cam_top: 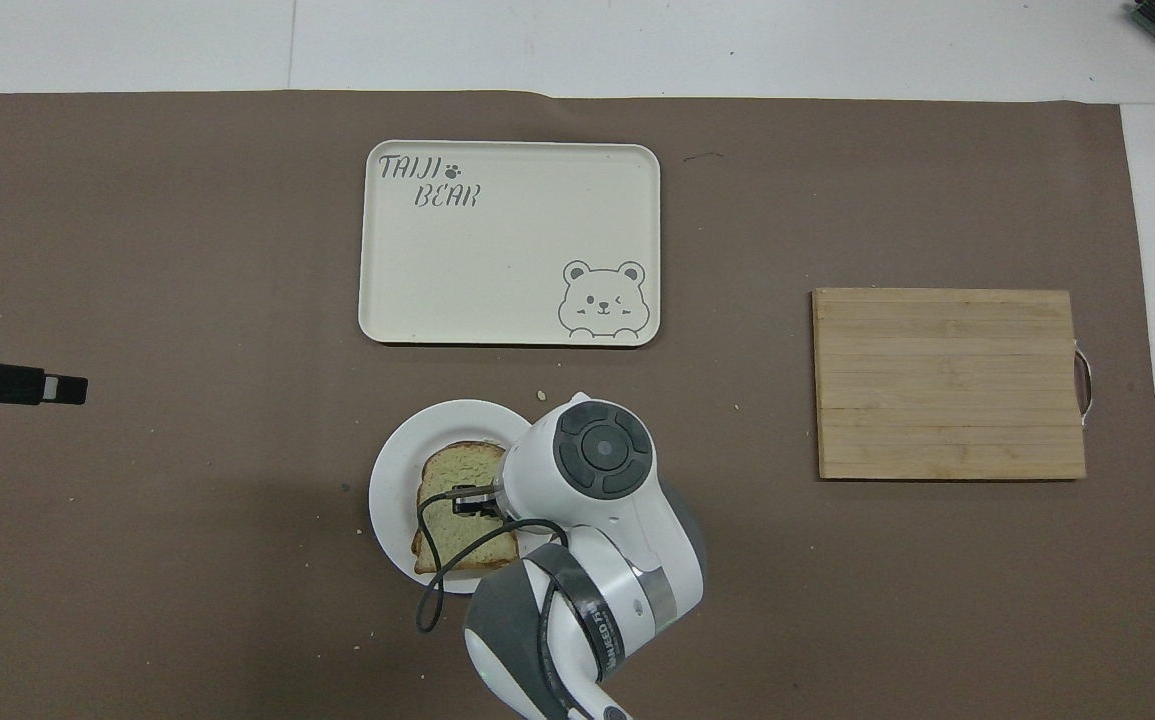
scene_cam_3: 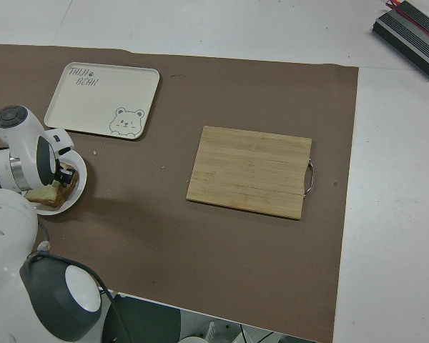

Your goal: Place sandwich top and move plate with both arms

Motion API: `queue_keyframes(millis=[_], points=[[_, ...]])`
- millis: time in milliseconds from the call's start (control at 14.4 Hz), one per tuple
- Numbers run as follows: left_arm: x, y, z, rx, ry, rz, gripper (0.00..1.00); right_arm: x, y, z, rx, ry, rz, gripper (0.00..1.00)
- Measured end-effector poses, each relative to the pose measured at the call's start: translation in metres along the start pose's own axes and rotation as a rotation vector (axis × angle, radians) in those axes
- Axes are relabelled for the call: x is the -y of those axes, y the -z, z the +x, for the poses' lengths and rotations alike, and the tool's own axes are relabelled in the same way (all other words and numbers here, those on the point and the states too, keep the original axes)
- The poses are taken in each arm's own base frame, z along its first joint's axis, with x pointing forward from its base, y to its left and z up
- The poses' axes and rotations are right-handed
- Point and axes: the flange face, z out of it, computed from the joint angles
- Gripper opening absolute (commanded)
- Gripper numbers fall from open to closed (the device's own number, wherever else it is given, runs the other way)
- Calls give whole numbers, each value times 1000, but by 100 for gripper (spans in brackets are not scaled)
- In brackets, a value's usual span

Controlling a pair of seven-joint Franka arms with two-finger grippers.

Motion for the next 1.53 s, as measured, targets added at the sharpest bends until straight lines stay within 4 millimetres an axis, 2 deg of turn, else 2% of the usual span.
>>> queue_keyframes(millis=[208, 347, 555, 833, 972, 1249, 1527], points=[[6, -31, -2, -6, -10, -57, 100, -13, 14, 16, -26, -28, 10, 100], [11, -60, -5, -1, -18, -70, 100, -34, 41, 34, -80, -34, -11, 100], [10, -113, -11, 14, -24, -72, 100, -65, 91, 48, -133, -35, -56, 100], [11, -190, -29, 20, -10, -120, 100, -125, 181, 59, -129, -74, -74, 100], [3, -216, -36, 15, 1, -133, 100, -148, 207, 61, -155, -88, -101, 100], [-30, -274, -56, -10, 37, -154, 100, -183, 241, 60, -175, -102, -152, 100], [-42, -301, -74, -1, 95, -200, 100, -226, 294, 48, -180, -96, -154, 100]])
